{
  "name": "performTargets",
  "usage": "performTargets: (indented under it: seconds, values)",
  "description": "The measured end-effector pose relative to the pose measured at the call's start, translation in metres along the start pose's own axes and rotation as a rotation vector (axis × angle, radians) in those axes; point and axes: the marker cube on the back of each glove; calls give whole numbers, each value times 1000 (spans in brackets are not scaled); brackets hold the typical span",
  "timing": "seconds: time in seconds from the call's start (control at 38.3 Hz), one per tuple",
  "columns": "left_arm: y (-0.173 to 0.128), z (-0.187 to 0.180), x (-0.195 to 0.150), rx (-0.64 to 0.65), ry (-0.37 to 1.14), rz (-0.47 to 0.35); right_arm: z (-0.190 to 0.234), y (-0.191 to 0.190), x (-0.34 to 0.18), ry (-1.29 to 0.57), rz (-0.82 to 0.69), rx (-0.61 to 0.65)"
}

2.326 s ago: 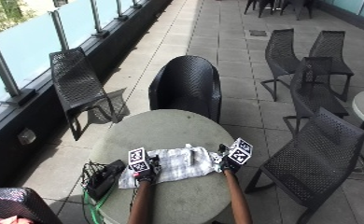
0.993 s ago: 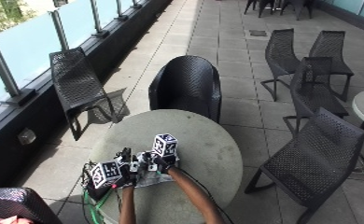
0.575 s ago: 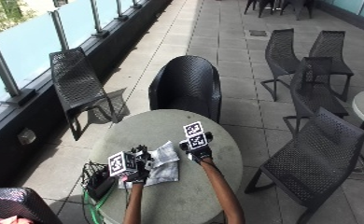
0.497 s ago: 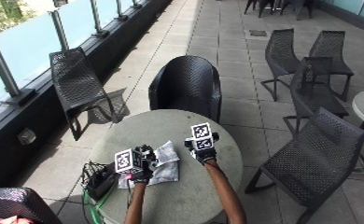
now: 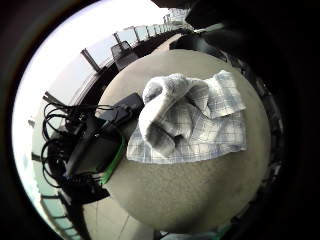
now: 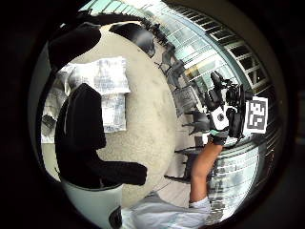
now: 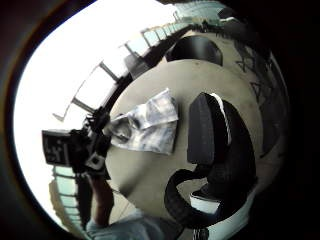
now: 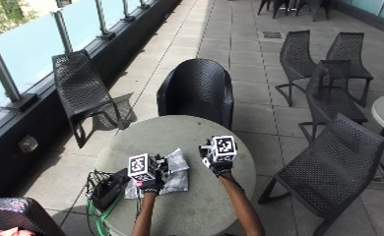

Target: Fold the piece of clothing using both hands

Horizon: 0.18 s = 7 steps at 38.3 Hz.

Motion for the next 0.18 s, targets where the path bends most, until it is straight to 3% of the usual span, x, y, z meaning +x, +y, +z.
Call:
performTargets:
  seconds: [0.1,0.18]
  values:
    - [-1,3,-3,-8,4,-6,-7,-4,2,8,-1,39]
    - [-3,7,-5,-5,20,3,-20,-20,11,89,-1,181]
